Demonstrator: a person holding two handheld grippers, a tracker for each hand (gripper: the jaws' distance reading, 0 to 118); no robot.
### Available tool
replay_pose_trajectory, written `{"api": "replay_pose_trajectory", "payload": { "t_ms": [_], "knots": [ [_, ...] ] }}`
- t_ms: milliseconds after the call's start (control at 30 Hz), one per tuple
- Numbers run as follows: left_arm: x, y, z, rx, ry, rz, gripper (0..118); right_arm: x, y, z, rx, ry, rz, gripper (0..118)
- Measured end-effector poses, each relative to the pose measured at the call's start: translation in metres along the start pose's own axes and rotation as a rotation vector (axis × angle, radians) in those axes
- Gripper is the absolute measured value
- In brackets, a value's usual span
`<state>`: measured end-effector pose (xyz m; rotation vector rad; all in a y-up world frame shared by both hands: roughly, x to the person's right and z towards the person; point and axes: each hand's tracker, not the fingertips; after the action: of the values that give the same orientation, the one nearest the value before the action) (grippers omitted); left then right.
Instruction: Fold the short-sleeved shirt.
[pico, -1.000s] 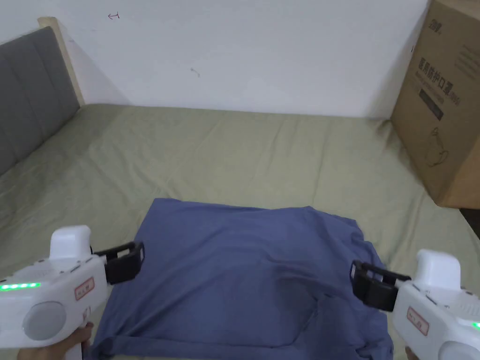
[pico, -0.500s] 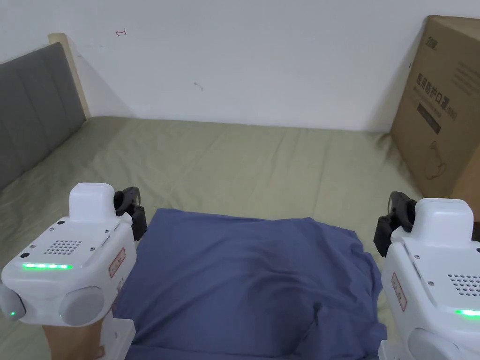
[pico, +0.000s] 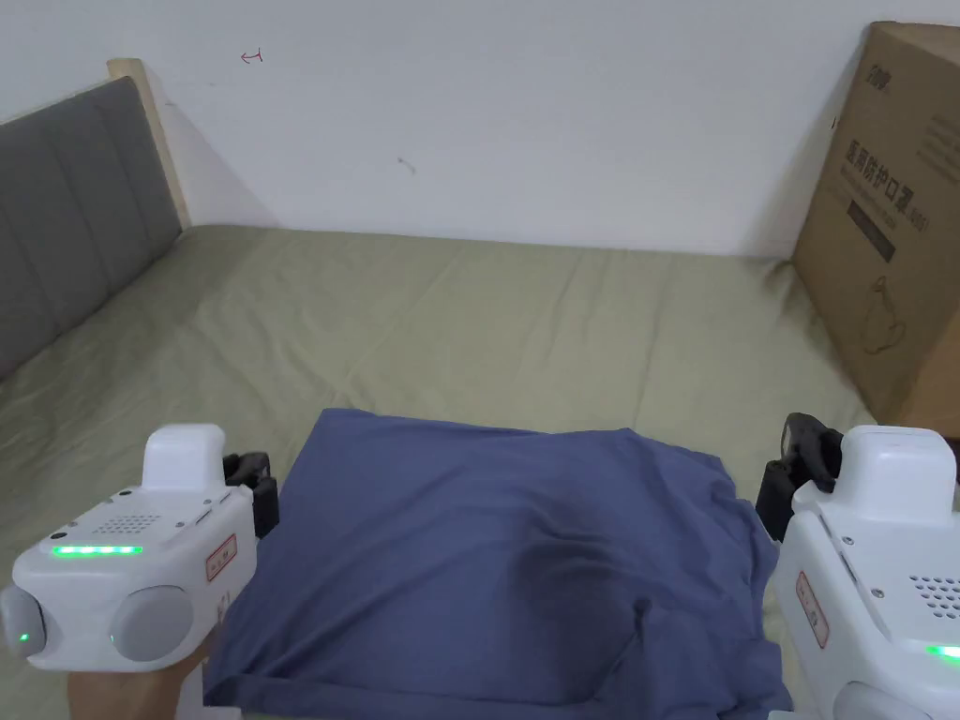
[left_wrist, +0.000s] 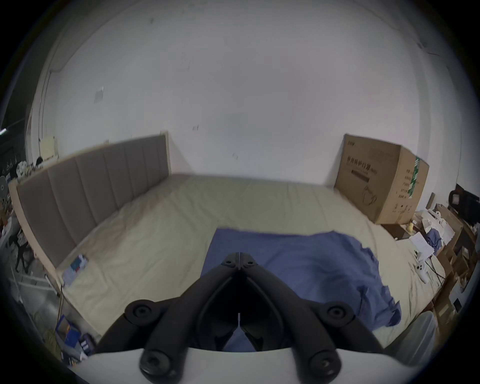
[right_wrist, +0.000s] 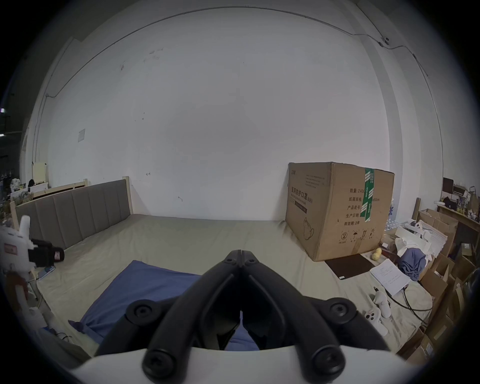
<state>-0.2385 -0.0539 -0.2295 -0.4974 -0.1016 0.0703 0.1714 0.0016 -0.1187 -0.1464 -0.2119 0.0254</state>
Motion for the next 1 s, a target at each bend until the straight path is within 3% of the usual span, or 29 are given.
{"api": "replay_pose_trajectory", "payload": {
  "t_ms": [100, 133, 167, 200, 267, 300, 667, 700, 733, 767, 800, 933, 1000],
  "knots": [
    [-0.017, -0.023, -0.01, -0.1, 0.023, 0.02, 6, 0.002, -0.005, 0.0, -0.017, -0.001, 0.0, 0],
    [-0.022, -0.032, -0.014, -0.139, 0.039, 0.032, 18, 0.002, -0.007, -0.001, -0.023, -0.001, -0.002, 0],
    [-0.029, -0.043, -0.019, -0.185, 0.05, 0.037, 42, 0.003, -0.009, -0.001, -0.03, -0.002, -0.007, 0],
    [-0.033, -0.051, -0.023, -0.214, 0.063, 0.046, 59, 0.003, -0.01, -0.002, -0.036, -0.003, -0.011, 0],
    [-0.043, -0.069, -0.032, -0.29, 0.085, 0.059, 84, 0.004, -0.014, -0.004, -0.049, -0.004, -0.023, 0],
    [-0.048, -0.079, -0.036, -0.317, 0.082, 0.078, 88, 0.004, -0.016, -0.004, -0.055, -0.005, -0.027, 0],
    [-0.068, -0.151, -0.061, -0.524, 0.186, 0.054, 82, 0.005, -0.037, -0.01, -0.137, -0.017, -0.019, 0],
    [-0.069, -0.154, -0.062, -0.528, 0.181, 0.053, 76, 0.006, -0.038, -0.01, -0.144, -0.017, -0.019, 0],
    [-0.07, -0.155, -0.064, -0.541, 0.158, 0.051, 58, 0.007, -0.041, -0.01, -0.153, -0.017, -0.017, 0],
    [-0.069, -0.157, -0.065, -0.557, 0.094, 0.062, 19, 0.008, -0.043, -0.01, -0.163, -0.018, -0.017, 0],
    [-0.066, -0.157, -0.066, -0.562, 0.047, 0.087, 5, 0.009, -0.047, -0.01, -0.181, -0.02, -0.017, 0],
    [-0.059, -0.152, -0.057, -0.497, 0.115, 0.019, 5, 0.019, -0.078, -0.012, -0.317, -0.031, -0.017, 1],
    [-0.059, -0.145, -0.05, -0.471, 0.098, 0.054, 5, 0.024, -0.104, -0.015, -0.44, -0.017, 0.003, 38]
  ]
}}
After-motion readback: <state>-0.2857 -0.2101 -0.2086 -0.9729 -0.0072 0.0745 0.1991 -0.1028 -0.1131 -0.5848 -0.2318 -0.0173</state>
